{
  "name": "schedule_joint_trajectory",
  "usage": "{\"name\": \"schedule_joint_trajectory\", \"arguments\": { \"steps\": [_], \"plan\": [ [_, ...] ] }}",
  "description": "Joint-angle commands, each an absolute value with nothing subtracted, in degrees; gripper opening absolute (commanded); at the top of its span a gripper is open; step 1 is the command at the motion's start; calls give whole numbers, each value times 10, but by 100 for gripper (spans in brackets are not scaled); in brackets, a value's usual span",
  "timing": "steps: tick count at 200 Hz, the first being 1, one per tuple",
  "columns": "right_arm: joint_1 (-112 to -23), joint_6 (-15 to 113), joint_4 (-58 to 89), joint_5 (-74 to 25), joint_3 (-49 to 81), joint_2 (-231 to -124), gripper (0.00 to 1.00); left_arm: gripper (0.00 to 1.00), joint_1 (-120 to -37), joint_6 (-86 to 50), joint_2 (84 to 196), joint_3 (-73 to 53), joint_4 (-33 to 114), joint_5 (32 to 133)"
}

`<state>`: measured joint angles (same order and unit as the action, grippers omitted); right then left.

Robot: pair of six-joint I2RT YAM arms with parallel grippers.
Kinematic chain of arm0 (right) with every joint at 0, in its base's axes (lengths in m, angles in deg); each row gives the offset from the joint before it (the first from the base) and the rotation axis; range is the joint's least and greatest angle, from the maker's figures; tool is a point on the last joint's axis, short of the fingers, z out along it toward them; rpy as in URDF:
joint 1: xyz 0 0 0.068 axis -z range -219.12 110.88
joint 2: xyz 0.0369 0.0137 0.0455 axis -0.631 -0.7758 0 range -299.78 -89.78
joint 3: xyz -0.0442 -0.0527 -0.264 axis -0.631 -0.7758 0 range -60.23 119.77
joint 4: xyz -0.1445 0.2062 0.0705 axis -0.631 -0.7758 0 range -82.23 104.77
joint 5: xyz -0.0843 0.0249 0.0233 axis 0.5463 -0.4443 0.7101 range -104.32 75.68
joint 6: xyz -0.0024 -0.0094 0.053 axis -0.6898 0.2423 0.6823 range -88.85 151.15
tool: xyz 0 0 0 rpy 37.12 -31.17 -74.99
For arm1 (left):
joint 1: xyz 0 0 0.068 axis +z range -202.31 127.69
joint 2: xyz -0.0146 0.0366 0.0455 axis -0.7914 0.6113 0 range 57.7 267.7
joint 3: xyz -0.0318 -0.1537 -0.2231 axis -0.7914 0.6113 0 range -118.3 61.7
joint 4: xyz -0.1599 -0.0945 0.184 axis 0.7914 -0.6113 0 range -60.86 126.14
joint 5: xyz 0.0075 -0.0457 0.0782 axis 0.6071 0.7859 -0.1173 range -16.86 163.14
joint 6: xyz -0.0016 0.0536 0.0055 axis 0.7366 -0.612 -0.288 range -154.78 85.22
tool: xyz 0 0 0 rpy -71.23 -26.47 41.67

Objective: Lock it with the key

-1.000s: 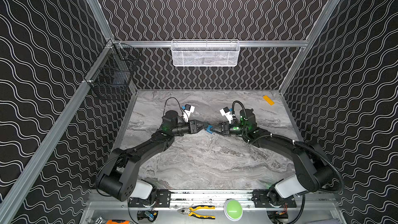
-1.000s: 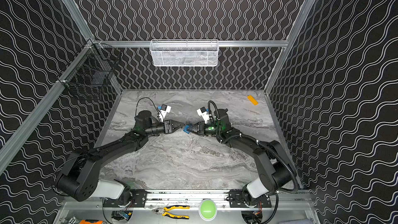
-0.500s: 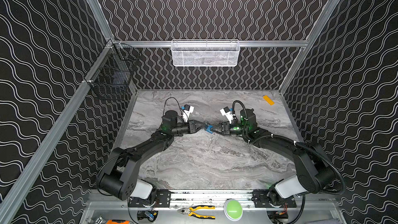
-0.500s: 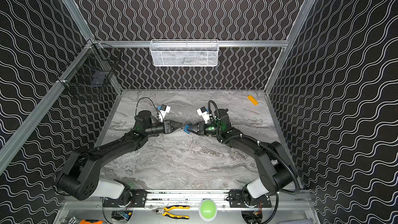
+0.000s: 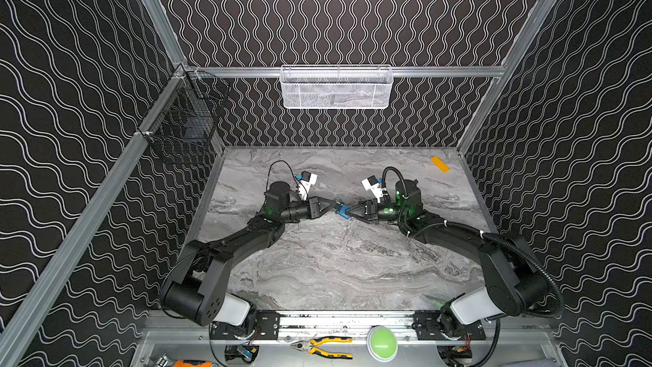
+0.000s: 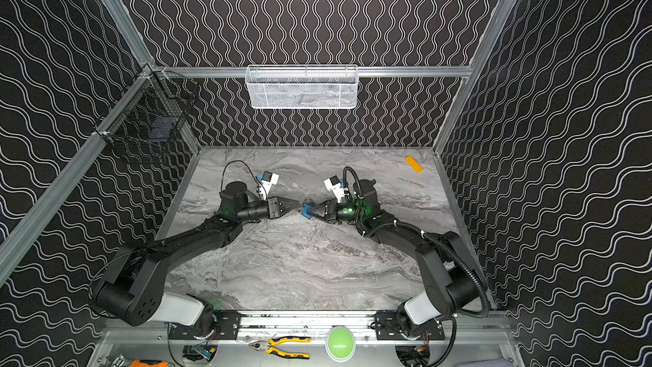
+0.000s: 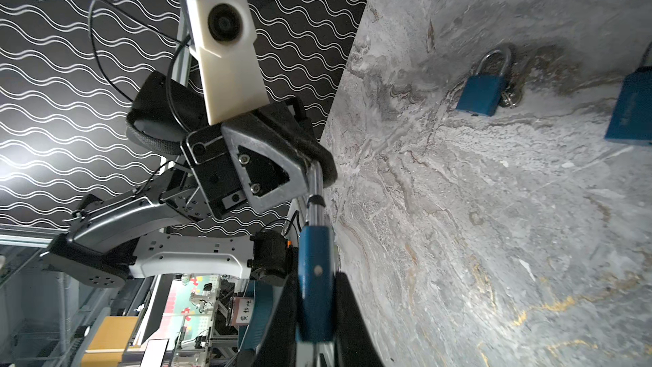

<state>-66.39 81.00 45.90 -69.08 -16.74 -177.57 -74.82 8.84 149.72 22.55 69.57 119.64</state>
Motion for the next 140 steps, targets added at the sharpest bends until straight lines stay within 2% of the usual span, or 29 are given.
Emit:
{"name": "schedule_joint_trajectory", "arguments": {
  "steps": [1,93,118,140],
  "plan": [
    [-663,889,583,-706,-174,-1783,0,0,-749,95,1499,230,732,1213],
    [-669,824,513,-674,-142,-1790,0,0,-774,157,1482,248,786,1222],
    [-682,767,438,-651,-118,-1788,0,0,-785,183,1484,248,807,1223],
    [-682,777,461,-651,-121,-1796,0,0,-800,173,1477,244,786,1215]
  ]
}}
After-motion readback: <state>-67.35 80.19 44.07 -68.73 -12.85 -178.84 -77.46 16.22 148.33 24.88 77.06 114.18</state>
